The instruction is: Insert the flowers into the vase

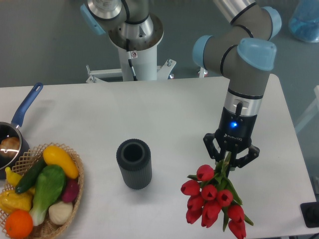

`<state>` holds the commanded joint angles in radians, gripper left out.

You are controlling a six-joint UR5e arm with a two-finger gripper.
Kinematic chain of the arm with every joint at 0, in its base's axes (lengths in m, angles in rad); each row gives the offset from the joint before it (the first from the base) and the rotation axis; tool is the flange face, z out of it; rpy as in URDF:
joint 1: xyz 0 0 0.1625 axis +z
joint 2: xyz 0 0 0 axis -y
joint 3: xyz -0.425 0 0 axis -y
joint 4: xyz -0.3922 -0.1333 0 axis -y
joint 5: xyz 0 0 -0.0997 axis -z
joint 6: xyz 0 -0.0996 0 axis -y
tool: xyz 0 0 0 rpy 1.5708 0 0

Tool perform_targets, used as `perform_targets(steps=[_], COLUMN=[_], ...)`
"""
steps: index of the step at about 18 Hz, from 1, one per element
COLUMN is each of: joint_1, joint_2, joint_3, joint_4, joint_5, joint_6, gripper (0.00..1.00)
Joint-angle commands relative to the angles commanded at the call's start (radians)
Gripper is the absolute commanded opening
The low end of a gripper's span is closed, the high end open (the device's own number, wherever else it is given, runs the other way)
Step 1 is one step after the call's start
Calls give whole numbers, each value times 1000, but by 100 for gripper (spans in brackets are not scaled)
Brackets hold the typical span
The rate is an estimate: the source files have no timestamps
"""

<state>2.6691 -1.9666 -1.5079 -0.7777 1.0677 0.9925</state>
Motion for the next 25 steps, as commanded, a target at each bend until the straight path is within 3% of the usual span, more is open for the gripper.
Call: perform_targets(steps=[6, 14, 17, 22, 25], joint_1=[-14, -51, -69, -71, -69], joint_2=[18, 67, 77, 78, 101], joint_3=[-3, -37, -40, -104, -149], joint_4=[5, 5, 5, 12, 12], joint_5=[-86, -437, -521, -698, -745], joint_6=[-29, -29, -28, 30, 55], gripper=[13, 13, 13, 13, 13])
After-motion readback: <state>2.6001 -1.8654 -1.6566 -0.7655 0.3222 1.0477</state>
